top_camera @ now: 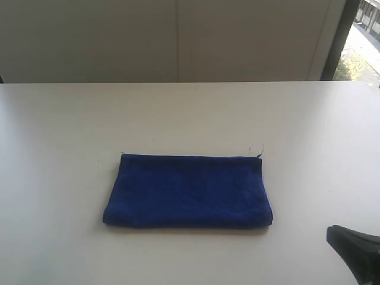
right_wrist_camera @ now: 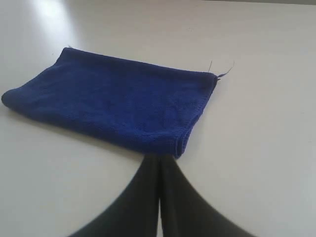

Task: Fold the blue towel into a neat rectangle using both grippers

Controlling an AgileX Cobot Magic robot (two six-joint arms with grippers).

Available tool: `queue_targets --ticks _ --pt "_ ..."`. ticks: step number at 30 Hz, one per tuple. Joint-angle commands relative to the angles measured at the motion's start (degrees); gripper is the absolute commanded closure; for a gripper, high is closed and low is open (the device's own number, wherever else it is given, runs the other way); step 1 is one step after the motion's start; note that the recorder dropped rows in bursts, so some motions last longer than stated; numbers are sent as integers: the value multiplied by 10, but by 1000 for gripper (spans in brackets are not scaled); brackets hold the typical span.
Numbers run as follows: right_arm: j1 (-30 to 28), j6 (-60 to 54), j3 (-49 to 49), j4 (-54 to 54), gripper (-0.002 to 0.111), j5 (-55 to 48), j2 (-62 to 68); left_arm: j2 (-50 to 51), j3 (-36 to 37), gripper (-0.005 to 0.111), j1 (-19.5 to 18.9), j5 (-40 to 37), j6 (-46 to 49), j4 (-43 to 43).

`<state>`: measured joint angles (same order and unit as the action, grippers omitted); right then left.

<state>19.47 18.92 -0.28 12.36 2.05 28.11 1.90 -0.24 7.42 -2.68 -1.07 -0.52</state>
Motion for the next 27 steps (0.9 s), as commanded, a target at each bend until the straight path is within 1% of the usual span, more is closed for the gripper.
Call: queue_targets --ticks 1,22,24,27 --pt "-3 -2 3 -1 108 7 -1 -19 2 107 0 0 1 -4" --pt "-3 -2 3 -1 108 7 -1 -19 2 107 0 0 0 -5" --pt "-3 -2 3 -1 108 7 -1 -19 2 107 0 -9 0 -11" --pt "-3 -2 3 -1 108 7 -1 -19 2 107 0 -74 0 -38"
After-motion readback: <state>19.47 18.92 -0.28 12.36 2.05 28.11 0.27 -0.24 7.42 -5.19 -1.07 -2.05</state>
